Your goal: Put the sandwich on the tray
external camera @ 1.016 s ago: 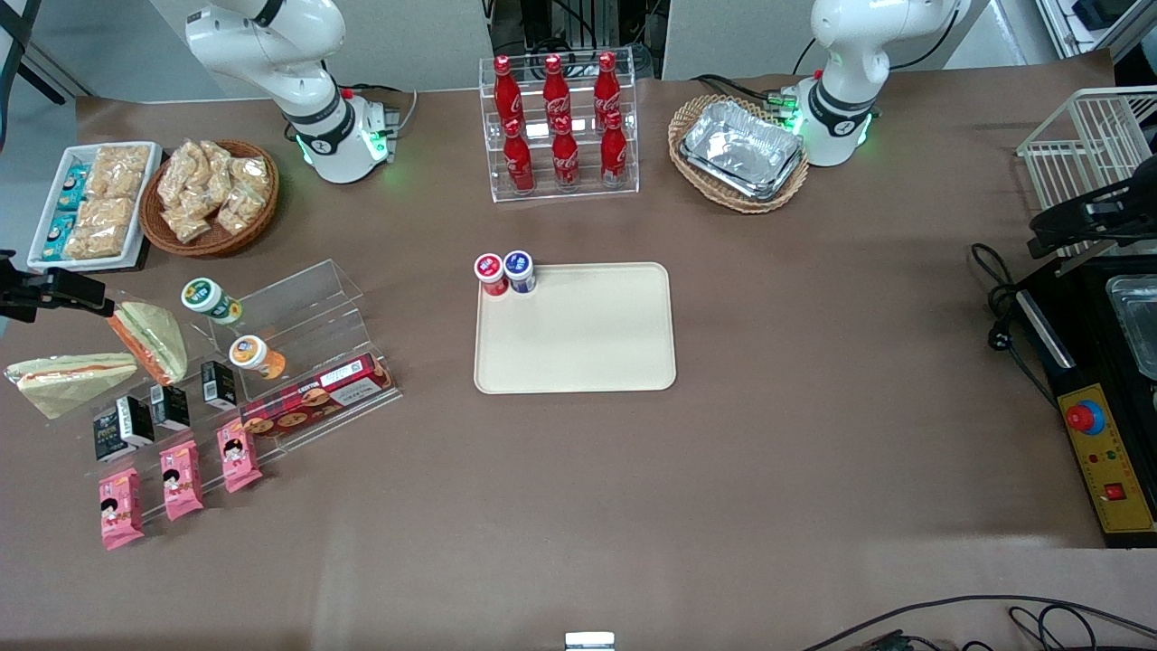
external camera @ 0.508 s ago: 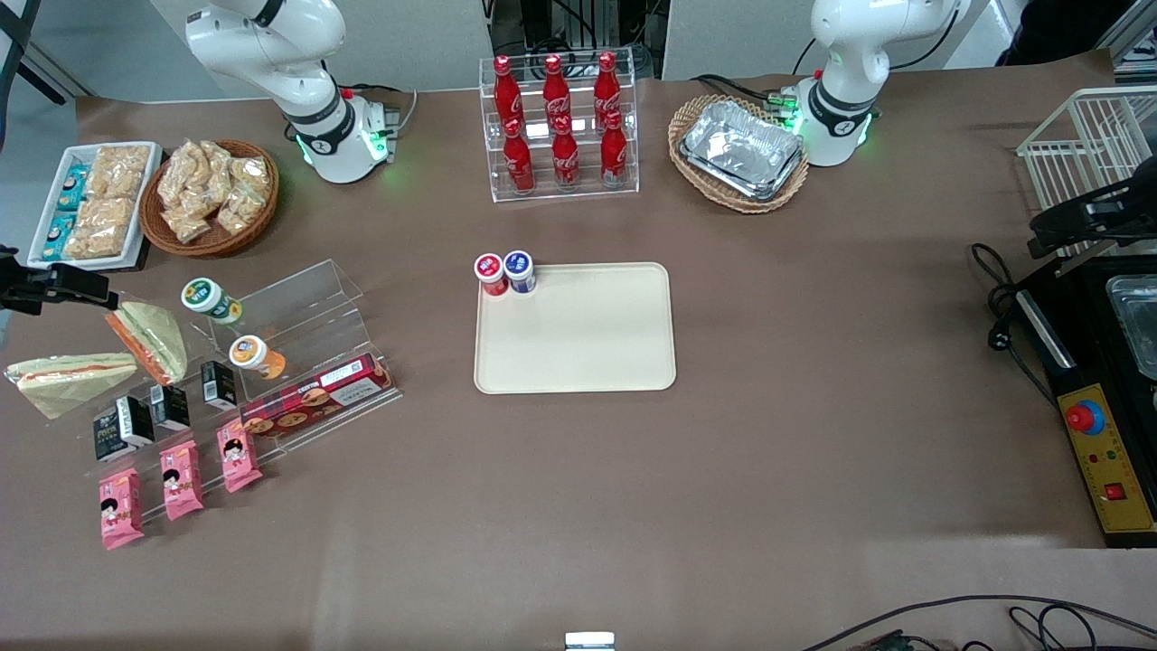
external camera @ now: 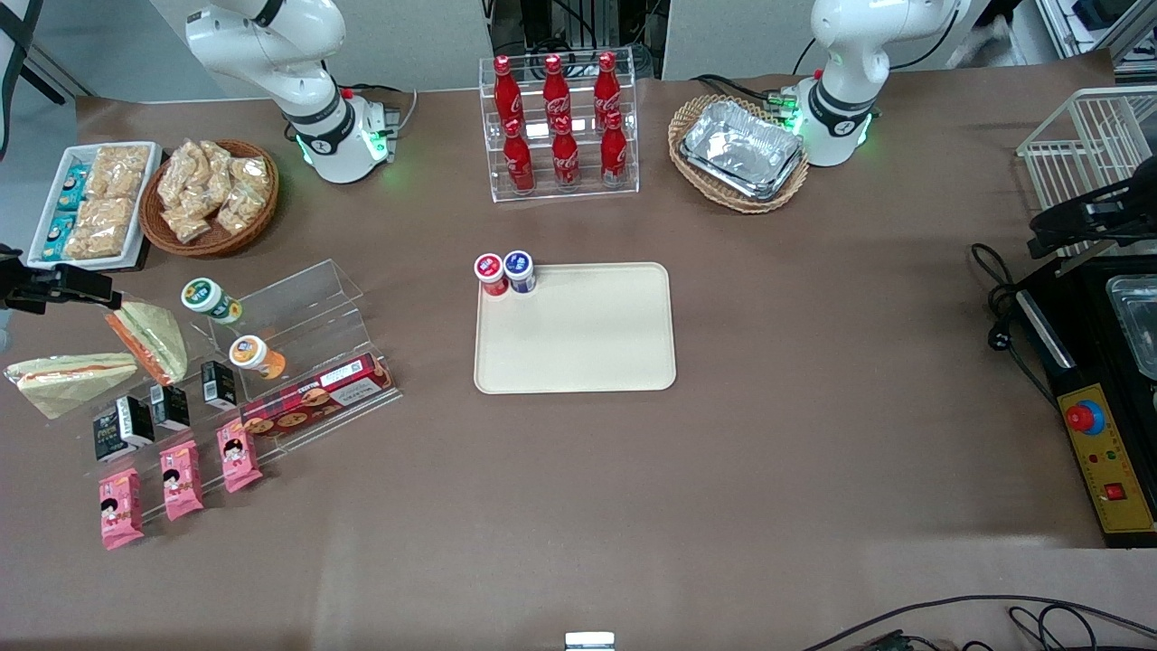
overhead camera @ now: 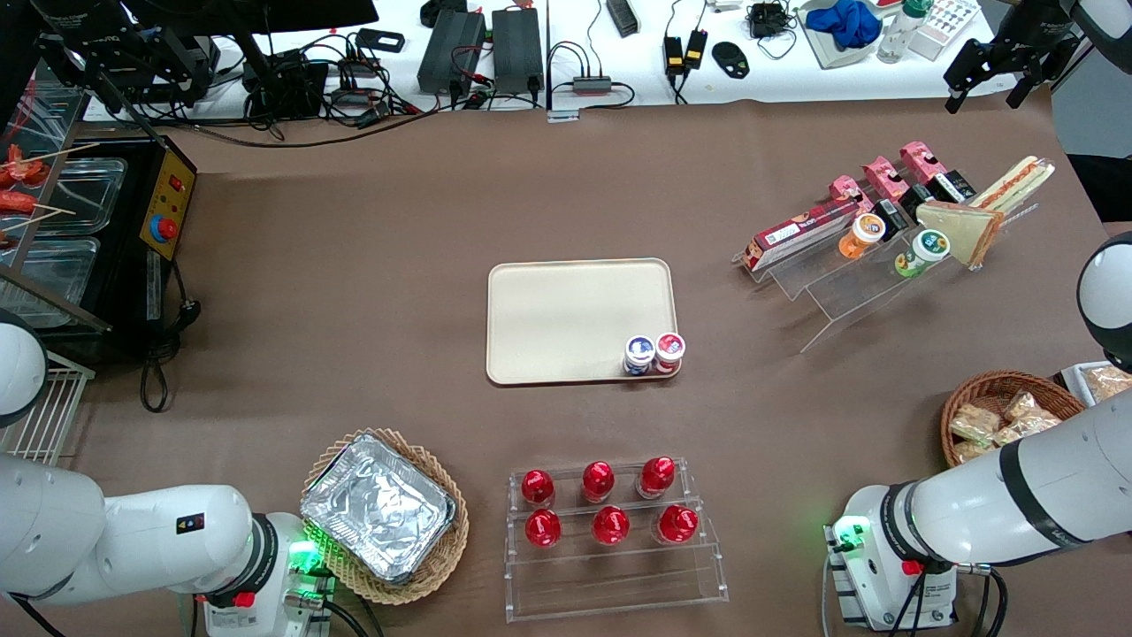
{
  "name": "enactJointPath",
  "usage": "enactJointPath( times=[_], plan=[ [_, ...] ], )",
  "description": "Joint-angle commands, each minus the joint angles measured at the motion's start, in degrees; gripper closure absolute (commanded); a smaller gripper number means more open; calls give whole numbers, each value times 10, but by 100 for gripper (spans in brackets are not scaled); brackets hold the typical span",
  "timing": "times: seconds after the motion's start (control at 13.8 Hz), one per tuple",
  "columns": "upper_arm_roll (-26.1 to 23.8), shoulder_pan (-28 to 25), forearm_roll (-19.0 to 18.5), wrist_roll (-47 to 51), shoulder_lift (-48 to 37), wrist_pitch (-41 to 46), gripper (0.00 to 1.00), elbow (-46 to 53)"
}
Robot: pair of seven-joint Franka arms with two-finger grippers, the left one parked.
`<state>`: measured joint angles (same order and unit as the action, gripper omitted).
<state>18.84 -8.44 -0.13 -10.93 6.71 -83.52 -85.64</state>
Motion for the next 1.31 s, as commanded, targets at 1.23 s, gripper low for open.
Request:
enactJointPath(
  times=[1.23],
  plan=[
    [50,8,24,471,13,-82,0,-8]
  ],
)
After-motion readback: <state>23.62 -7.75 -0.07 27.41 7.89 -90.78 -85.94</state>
